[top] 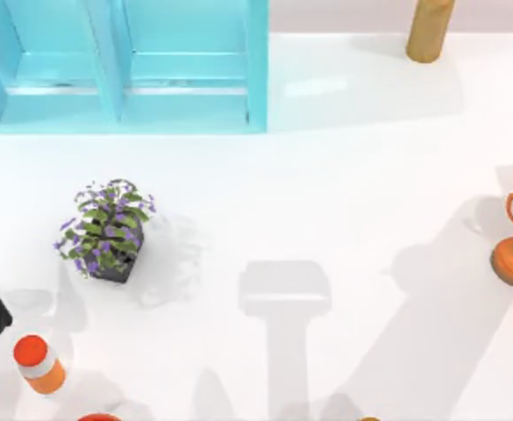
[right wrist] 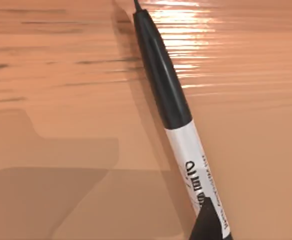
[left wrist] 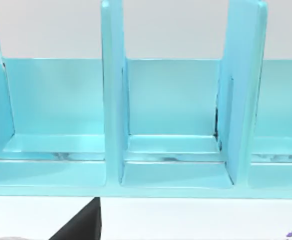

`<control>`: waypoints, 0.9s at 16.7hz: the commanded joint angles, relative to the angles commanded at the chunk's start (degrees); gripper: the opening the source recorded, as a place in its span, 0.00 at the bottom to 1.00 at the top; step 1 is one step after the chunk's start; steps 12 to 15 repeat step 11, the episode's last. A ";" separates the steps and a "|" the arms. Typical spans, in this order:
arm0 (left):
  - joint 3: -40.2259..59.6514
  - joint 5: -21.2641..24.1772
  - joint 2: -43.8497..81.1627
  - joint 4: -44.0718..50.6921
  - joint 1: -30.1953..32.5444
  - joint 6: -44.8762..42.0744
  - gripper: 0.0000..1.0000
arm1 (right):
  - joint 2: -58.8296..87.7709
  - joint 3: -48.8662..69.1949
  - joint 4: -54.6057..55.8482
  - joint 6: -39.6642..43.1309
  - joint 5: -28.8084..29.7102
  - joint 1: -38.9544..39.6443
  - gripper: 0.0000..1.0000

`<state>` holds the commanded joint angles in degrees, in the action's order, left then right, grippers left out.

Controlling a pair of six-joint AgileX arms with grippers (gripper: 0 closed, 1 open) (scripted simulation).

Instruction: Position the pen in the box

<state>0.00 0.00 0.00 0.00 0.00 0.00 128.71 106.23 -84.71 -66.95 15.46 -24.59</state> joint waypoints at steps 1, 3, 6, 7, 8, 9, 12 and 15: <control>0.00 0.00 0.00 0.00 0.00 0.00 1.00 | 0.00 0.00 0.00 0.00 0.00 0.00 0.68; 0.00 0.00 0.00 0.00 0.00 0.00 1.00 | 0.00 0.00 0.00 0.00 0.00 0.00 0.83; 0.00 0.00 0.00 0.00 0.00 0.00 1.00 | 0.00 0.00 0.00 0.00 0.00 0.00 1.00; 0.00 0.00 0.00 0.00 0.00 0.00 1.00 | 0.00 0.00 0.00 0.00 0.00 0.00 1.00; 0.00 0.00 0.00 0.00 0.00 0.00 1.00 | 0.00 0.00 0.00 0.00 0.00 0.00 1.00; 0.00 0.00 0.00 0.00 0.00 0.00 1.00 | 0.00 0.00 0.00 0.00 0.00 0.00 1.00; 0.00 0.00 0.00 0.00 0.00 0.00 1.00 | 0.00 0.00 0.00 0.00 0.00 0.00 1.00; 0.00 0.00 0.00 0.00 0.00 0.00 1.00 | 0.00 0.00 0.00 0.00 0.00 0.00 1.00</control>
